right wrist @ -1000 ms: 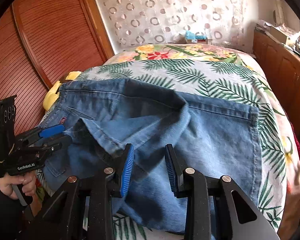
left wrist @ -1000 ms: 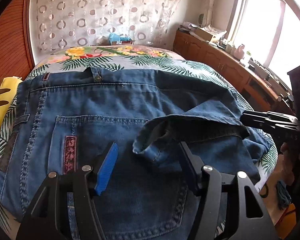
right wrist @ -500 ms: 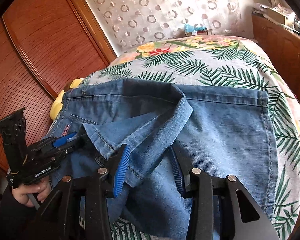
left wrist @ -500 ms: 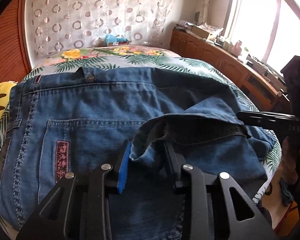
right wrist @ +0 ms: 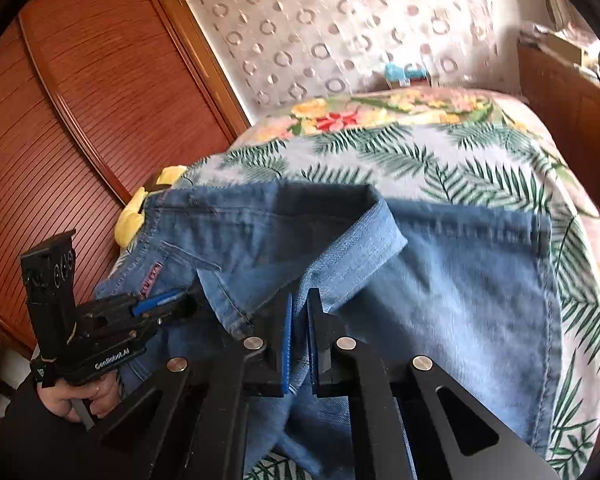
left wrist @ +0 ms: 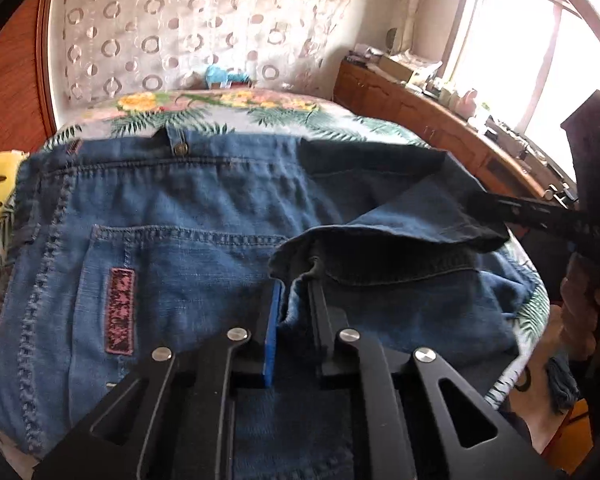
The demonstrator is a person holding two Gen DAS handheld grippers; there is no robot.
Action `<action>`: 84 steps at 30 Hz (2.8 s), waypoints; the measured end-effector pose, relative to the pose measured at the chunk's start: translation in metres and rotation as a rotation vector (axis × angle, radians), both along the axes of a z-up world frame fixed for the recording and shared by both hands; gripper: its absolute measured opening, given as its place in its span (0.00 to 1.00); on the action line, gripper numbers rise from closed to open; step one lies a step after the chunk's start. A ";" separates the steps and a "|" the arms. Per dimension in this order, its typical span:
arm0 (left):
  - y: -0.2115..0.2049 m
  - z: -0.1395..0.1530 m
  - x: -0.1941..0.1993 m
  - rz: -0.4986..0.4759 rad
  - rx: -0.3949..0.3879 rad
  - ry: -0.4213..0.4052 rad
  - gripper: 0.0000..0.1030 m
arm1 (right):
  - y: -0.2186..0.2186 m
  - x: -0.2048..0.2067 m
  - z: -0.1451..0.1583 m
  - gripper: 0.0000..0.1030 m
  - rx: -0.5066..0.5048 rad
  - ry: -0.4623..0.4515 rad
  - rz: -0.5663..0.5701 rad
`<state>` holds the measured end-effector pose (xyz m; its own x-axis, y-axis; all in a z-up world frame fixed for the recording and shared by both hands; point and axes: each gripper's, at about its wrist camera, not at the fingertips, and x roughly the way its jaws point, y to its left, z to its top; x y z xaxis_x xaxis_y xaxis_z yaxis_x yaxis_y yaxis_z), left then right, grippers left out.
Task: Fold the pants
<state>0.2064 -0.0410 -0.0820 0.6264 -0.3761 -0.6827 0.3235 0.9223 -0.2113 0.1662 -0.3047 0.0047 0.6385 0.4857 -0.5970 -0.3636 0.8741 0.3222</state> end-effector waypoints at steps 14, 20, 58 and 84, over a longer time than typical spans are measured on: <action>0.079 0.081 -0.059 0.076 -0.070 -0.183 0.09 | 0.057 0.017 0.066 0.04 -0.018 -0.121 0.108; 0.117 0.094 -0.076 0.135 -0.062 -0.213 0.09 | 0.113 0.035 0.078 0.04 -0.047 -0.144 0.190; 0.203 0.011 -0.067 0.332 -0.064 -0.055 0.10 | 0.255 0.091 0.052 0.15 -0.178 -0.156 0.259; 0.169 0.050 -0.078 0.268 0.045 -0.112 0.43 | 0.090 0.021 -0.022 0.33 -0.269 -0.015 0.107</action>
